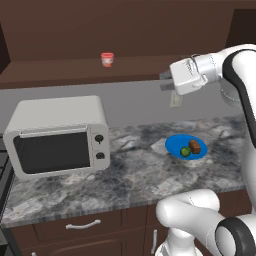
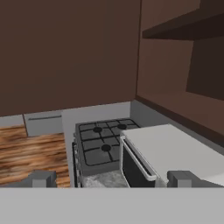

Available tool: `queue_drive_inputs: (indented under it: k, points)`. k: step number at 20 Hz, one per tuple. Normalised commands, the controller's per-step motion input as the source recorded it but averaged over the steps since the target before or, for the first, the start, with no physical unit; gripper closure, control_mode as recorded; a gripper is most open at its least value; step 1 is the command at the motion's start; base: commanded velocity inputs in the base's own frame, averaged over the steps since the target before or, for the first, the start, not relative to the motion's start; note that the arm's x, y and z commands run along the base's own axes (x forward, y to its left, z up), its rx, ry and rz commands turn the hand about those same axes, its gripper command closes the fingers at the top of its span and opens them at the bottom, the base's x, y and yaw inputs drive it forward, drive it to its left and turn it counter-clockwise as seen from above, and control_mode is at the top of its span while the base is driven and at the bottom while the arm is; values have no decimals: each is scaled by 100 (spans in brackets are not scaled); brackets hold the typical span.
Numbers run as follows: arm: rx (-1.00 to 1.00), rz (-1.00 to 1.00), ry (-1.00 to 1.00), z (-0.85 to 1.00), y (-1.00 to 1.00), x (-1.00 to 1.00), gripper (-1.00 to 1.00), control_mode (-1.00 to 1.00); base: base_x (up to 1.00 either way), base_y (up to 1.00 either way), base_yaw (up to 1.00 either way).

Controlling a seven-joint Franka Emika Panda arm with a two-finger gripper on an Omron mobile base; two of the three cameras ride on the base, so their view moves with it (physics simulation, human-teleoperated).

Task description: Pick the avocado and bread from the counter and place them on the plate. Then pick the jam from the cabinet and place it next to the plate. Lastly close the cabinet door.

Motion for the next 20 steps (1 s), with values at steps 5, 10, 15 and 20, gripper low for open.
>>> queue_drive_inputs:
  k: [5, 10, 15, 20]
  points:
    - [7, -1, 2, 1, 1, 21, -100, -100, 0, 0, 0]
    - [7, -1, 1, 0, 5, 25, -100, -100, 0, 0, 0]
    - [6, -2, 2, 3, 10, 23, -100, -100, 0, 0, 0]
    - [5, -3, 3, 7, 10, 18, -100, -100, 0, 0, 0]
